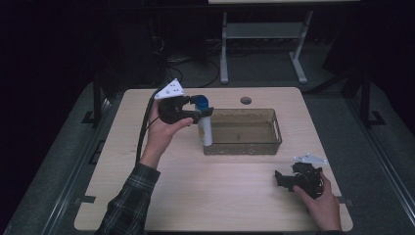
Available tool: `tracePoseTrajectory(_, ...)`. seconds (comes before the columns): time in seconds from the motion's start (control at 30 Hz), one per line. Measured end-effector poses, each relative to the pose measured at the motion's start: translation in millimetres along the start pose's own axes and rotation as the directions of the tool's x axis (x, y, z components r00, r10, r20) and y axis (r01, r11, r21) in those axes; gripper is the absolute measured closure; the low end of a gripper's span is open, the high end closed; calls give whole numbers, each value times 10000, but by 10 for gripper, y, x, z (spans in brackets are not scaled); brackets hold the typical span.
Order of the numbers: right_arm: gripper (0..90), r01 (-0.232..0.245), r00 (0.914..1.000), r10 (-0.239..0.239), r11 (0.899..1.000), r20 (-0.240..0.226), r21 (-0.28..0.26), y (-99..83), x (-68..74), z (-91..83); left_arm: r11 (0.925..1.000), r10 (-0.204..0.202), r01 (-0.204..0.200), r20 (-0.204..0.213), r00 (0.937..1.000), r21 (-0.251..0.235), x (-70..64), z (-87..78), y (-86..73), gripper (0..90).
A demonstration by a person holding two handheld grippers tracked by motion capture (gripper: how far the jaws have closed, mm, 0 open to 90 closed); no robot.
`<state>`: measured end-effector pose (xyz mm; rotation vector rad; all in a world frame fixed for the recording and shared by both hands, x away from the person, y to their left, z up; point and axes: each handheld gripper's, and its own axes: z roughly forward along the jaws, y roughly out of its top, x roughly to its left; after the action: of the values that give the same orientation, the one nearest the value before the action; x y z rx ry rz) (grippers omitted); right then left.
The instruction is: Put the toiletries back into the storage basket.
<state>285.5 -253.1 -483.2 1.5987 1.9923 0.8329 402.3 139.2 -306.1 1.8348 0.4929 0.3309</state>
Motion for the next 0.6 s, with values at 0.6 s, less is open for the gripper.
tracePoseTrajectory(0.6,0,-2,10000,2,10000,6,2,0,0,1,9996,216,-215,-39,9998,156,117,337,-102,381)
